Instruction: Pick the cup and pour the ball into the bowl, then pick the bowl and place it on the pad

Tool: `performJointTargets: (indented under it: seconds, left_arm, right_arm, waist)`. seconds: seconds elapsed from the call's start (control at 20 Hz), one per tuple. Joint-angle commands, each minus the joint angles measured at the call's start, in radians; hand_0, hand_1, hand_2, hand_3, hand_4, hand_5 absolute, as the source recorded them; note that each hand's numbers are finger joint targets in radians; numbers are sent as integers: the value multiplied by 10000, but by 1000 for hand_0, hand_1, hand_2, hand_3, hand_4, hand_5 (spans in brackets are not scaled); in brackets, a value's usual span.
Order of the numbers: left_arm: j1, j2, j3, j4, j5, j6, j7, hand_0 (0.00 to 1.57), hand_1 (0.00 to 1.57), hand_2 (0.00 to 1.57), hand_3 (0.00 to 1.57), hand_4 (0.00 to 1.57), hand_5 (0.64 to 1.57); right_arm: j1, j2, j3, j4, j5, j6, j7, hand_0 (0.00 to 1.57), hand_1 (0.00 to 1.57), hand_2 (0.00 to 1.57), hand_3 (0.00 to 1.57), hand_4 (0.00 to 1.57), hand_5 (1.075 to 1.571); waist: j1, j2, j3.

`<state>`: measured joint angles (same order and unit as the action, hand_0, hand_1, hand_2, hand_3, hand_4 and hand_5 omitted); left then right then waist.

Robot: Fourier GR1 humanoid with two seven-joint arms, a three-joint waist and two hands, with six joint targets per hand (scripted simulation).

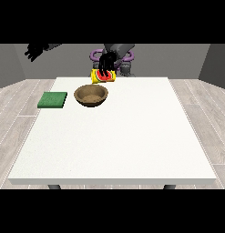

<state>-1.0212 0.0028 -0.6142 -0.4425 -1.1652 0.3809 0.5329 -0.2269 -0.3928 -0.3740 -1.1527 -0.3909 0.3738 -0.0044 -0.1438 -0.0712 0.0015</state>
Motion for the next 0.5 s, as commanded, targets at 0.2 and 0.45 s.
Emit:
performJointTargets:
  seconds: [0.2, 0.45]
  left_arm:
    - [-88, -27, -1902, -1509, -859, -2896, 1473, 272, 272, 1258, 1549, 1040, 1571]
    - [488, -28, -2145, -2300, -1179, -3707, 1044, 0, 0, 1140, 1570, 1119, 1571]
  right_arm:
    - [-903, 654, 697, 389, 537, -349, -269, 0, 0, 0, 327, 686, 1552]
    - [-223, 690, 499, 415, 568, -432, -585, 0, 0, 0, 165, 706, 1550]
  waist:
    - [-551, 182, -7]
    - [-194, -203, -12]
